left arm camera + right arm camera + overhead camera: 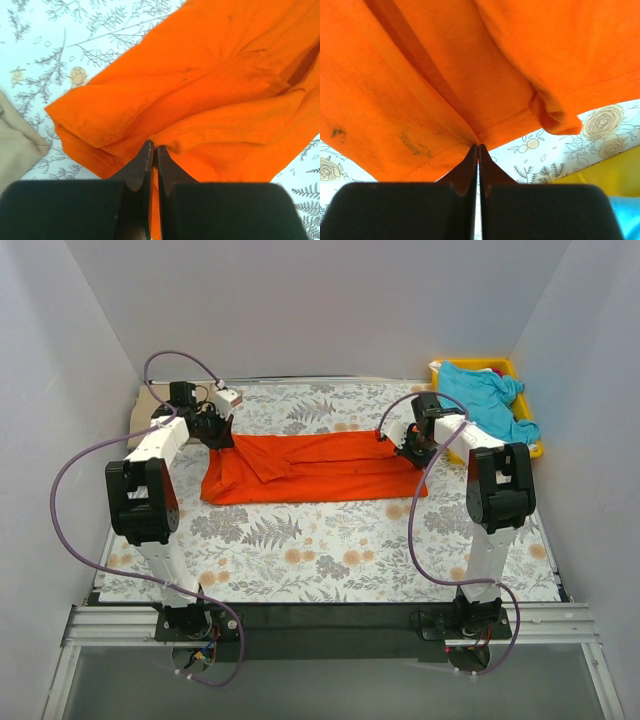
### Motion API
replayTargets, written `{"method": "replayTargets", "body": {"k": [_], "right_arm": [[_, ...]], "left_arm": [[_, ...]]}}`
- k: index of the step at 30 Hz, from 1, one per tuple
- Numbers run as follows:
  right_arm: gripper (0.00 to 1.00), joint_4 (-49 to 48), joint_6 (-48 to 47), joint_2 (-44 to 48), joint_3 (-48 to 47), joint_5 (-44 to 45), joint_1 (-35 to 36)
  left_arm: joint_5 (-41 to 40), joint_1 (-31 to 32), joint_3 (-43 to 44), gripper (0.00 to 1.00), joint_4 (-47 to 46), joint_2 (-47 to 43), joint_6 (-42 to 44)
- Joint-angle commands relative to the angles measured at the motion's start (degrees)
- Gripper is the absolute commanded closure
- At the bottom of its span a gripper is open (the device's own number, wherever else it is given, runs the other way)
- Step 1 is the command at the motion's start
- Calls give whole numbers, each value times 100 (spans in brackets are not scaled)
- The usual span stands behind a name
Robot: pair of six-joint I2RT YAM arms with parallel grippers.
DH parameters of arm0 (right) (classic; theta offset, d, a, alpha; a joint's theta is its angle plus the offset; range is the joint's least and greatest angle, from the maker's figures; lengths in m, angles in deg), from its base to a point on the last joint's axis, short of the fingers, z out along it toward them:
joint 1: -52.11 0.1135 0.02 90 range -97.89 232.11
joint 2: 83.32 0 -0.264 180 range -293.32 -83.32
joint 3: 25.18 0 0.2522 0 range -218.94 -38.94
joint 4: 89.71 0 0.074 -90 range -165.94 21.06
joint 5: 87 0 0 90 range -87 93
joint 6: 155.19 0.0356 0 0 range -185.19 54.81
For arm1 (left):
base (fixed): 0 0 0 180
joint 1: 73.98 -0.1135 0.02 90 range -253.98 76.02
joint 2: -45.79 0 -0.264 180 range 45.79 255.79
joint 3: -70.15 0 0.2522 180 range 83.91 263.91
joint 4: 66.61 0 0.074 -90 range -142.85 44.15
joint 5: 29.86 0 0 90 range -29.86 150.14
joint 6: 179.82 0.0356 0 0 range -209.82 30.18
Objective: Fold and stack the t-shirts
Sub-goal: Fold the tshirt
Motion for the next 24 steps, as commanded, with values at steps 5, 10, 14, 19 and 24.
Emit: {"method": "replayTargets", "body": {"k": [5,10,14,19,24], "right_arm": [[99,-110,-114,35,-489,-122,-17],[99,-128,-105,-318,-533,45,-17],[76,-172,26,-345,-550,115,-8],[50,-128,308,23,-603,-16,36],[49,56,703,621,-586,-368,53]], "left_arm": [[55,-108,276,100,-251,-10,-4],[-68,-117,232,100,-427,245,-57],[-261,-117,153,83,-594,412,-153],[62,-117,180,59,-568,10,-697],[38,216,-505,61,-462,-720,-743]]}}
